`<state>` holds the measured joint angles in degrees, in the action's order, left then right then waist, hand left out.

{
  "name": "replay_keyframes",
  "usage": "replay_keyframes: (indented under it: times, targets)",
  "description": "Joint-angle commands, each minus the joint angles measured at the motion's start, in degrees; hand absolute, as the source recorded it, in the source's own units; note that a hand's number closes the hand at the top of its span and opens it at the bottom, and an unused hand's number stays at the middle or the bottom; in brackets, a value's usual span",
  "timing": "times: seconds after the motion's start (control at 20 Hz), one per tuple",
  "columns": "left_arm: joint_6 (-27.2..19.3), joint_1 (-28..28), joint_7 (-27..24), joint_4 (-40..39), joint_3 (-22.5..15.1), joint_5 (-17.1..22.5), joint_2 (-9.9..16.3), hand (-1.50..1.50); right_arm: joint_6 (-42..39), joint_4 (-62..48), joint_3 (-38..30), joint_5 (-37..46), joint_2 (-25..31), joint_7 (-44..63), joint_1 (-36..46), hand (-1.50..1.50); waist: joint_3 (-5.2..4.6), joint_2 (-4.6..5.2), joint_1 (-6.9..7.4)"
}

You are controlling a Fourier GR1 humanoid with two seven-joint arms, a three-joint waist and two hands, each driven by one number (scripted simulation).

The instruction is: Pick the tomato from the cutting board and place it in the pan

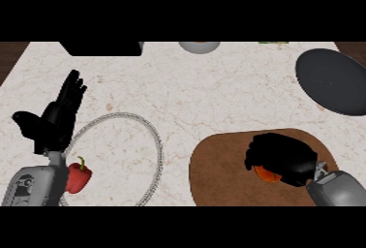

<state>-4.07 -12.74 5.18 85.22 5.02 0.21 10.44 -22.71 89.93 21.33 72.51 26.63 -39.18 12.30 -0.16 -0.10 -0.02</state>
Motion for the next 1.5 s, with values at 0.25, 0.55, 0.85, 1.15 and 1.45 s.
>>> replay_keyframes:
  times: [0.25,0.55,0.85,1.15,1.45]
  targets:
    - [0.9,1.2,4.0,5.3,-0.8,-0.1,-0.5,0.0,4.3,-4.3,-0.9,2.8,-3.0,-5.1,0.0,1.5,0.17,0.06,0.16]
    - [1.2,2.4,-1.9,0.6,1.3,0.1,-0.2,0.0,2.2,-1.0,-9.2,-2.2,-5.7,2.7,-4.5,1.5,0.14,0.05,-0.45]
    - [0.7,2.5,-2.0,0.1,1.8,-0.4,0.3,0.0,-3.1,7.8,-19.8,-6.1,-13.5,21.1,-11.5,1.5,0.07,-0.33,-2.33]
    - [2.2,3.0,-1.3,1.2,2.7,1.1,1.2,0.0,-3.2,22.1,-31.1,-17.3,-16.5,22.3,-11.3,1.5,0.14,-0.19,-1.2]
    - [1.9,1.2,-2.0,-1.0,1.0,0.1,-0.6,0.0,-10.5,28.6,-38.5,-23.3,-17.9,34.4,-2.3,1.5,0.12,0.05,-0.18]
